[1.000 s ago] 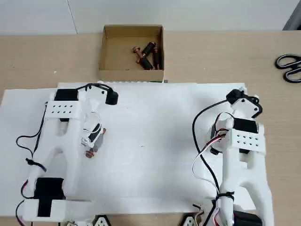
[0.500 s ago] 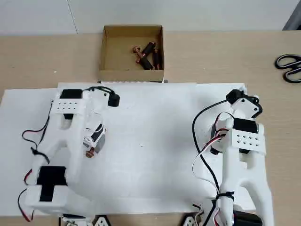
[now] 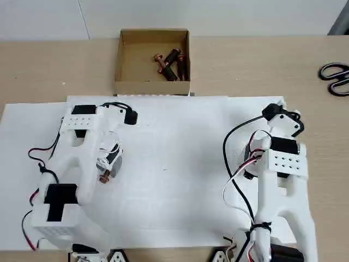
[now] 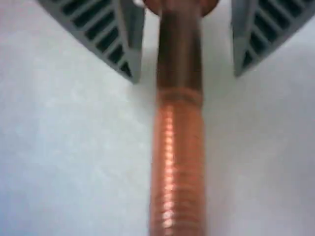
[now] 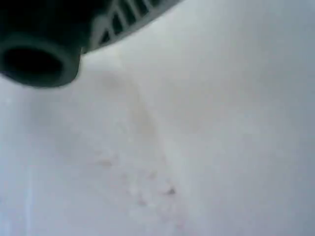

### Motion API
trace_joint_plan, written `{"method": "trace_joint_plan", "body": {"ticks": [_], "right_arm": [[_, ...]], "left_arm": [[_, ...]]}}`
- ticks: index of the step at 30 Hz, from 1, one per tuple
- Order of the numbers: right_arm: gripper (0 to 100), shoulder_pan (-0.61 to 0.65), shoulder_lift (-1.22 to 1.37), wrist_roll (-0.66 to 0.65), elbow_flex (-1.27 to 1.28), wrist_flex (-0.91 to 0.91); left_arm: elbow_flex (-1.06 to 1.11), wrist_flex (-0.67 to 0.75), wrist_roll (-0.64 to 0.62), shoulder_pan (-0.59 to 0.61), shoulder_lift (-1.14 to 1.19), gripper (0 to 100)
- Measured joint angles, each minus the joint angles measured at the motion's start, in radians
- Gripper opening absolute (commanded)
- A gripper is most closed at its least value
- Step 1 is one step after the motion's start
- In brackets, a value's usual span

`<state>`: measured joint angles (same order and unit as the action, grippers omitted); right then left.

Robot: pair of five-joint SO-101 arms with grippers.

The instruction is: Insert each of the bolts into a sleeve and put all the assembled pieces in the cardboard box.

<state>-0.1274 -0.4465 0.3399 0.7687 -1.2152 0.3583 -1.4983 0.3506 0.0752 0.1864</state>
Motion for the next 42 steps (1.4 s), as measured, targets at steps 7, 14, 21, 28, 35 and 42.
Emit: {"method": "trace_joint_plan", "body": {"ticks": [7, 14, 21, 28, 35, 42], "right_arm": [[0.2, 0.000, 0.000, 0.000, 0.000, 0.000], [0.2, 0.000, 0.000, 0.000, 0.000, 0.000], [0.2, 0.000, 0.000, 0.000, 0.000, 0.000], [0.2, 0.000, 0.000, 0.000, 0.000, 0.000], [0.2, -0.006, 0.000, 0.000, 0.000, 0.000], [0.2, -0.006, 0.000, 0.000, 0.000, 0.000]], "left_arm": [[0.000, 0.002, -0.012, -0.006, 0.009, 1], [-0.144, -0.094, -0.157, 0.005, -0.038, 1], [-0.284, -0.150, -0.322, -0.075, -0.242, 1], [-0.287, -0.227, -0.677, -0.109, -0.241, 1], [-0.285, -0.230, -1.026, -0.109, -0.232, 1], [-0.269, -0.229, -1.514, -0.103, -0.224, 1]]}}
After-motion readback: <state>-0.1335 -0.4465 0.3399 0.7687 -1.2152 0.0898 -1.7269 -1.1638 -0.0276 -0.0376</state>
